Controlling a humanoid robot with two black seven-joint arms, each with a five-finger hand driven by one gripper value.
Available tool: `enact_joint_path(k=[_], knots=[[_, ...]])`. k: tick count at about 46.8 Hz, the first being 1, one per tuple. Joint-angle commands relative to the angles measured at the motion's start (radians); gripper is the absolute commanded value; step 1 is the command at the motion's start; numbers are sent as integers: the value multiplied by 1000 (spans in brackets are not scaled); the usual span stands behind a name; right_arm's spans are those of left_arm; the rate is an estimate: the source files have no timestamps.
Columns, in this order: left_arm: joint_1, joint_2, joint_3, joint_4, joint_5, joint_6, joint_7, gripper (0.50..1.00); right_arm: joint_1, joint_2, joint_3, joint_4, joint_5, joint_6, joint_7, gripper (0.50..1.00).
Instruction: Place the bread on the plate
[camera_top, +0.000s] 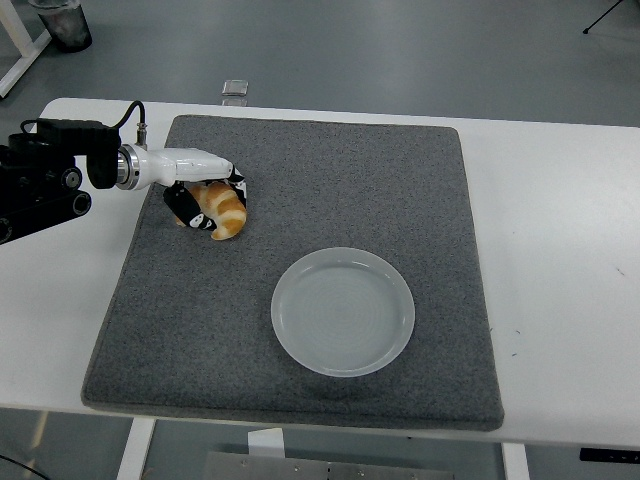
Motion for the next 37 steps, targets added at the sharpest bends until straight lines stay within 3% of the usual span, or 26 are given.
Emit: enact_joint_path(k=[1, 20, 37], knots=[[-2, 0, -1, -2, -6, 2, 0, 500, 0, 0, 0, 0, 0, 0, 0, 952], [-48, 18, -150, -18, -55, -11, 0, 500, 0, 0, 0, 0, -1, 0, 0, 954], [-198, 81, -242, -19, -172, -127, 0, 500, 0, 0, 0, 1, 0, 0, 0, 952]])
